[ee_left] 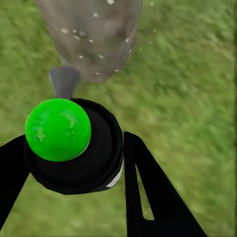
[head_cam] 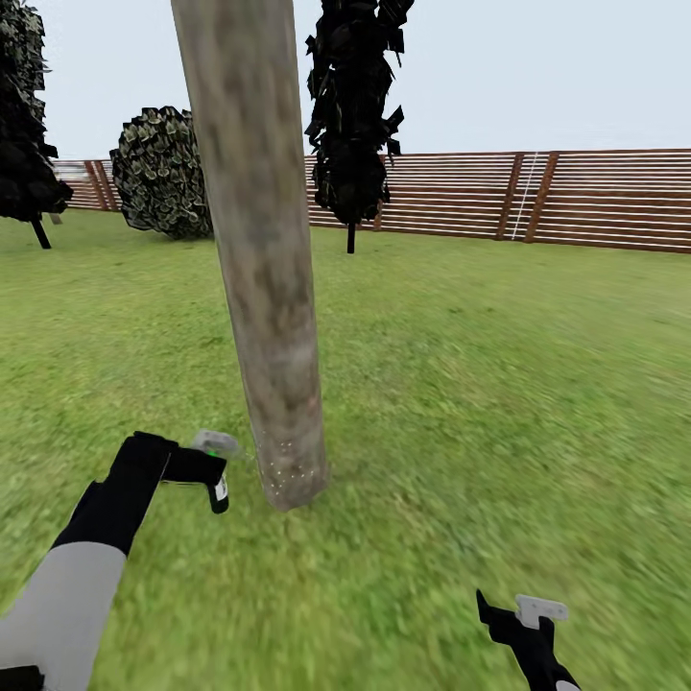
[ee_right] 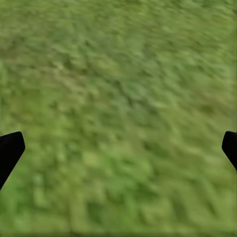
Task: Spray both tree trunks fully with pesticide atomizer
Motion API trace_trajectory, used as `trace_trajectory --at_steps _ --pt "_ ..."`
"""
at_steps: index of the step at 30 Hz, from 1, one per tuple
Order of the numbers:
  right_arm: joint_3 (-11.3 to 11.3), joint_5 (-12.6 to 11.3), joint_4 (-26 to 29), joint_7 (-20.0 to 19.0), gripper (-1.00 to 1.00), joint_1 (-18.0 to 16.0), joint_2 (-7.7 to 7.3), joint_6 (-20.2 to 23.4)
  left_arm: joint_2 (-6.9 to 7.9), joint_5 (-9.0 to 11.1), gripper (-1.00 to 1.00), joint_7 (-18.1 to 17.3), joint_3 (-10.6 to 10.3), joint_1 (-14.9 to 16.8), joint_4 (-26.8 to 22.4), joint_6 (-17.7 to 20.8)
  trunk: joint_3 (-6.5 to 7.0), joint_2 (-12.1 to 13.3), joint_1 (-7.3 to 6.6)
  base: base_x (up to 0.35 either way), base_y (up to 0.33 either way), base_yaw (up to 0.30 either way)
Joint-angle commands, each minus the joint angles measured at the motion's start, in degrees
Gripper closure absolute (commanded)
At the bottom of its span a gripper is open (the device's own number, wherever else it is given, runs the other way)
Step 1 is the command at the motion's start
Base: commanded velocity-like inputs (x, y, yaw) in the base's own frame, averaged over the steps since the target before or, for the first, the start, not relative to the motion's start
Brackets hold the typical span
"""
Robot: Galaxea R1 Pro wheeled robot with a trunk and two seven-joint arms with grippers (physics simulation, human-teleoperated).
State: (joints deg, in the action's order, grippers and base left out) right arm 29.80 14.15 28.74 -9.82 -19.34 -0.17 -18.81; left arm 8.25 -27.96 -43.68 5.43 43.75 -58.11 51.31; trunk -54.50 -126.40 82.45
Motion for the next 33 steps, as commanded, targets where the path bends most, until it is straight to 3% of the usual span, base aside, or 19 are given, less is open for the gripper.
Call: trace_trajectory --at_steps 1,3,5,9,13,20,29,33 --pt "0.0 0.0 0.0 0.0 -1.00 0.0 0.00 0.0 0.16 0.0 1.00 -1.0 -0.1 0.2 0.0 0.1 0.00 0.0 0.00 0.000 0.000 0.000" --pt "0.0 0.0 0.0 0.0 -1.00 0.0 0.00 0.0 0.22 -0.2 1.00 -3.8 -1.9 0.5 0.0 0.1 0.00 0.0 0.00 0.000 0.000 0.000" --pt "0.0 0.0 0.0 0.0 -1.00 0.0 0.00 0.0 -0.23 -0.1 1.00 -5.0 -6.3 0.2 -0.6 1.1 0.00 0.0 0.00 0.000 0.000 0.000" --pt "0.0 0.0 0.0 0.0 -1.00 0.0 0.00 0.0 -0.30 0.1 1.00 -5.5 -9.2 0.6 -0.9 5.2 0.00 0.0 0.00 0.000 0.000 0.000" --pt "0.0 0.0 0.0 0.0 -1.00 0.0 -0.02 0.0 0.40 0.0 1.00 -8.2 -9.2 2.1 -0.9 5.8 0.00 0.0 0.00 0.000 0.000 0.000" --pt "0.0 0.0 0.0 0.0 -1.00 0.0 -0.05 0.0 3.05 0.0 1.00 -10.3 -9.1 9.7 0.2 6.1 0.00 0.0 0.00 0.000 0.000 0.000" --pt "0.0 0.0 0.0 0.0 -1.00 0.0 -0.09 0.0 3.28 -0.1 1.00 -10.4 -9.3 15.8 2.3 6.5 0.00 0.0 0.00 0.000 0.000 0.000" --pt "0.0 0.0 0.0 0.0 -1.00 0.0 -0.09 0.0 3.27 -0.1 1.00 -10.4 -9.6 16.3 3.7 6.5 0.00 0.0 0.00 0.000 0.000 0.000"
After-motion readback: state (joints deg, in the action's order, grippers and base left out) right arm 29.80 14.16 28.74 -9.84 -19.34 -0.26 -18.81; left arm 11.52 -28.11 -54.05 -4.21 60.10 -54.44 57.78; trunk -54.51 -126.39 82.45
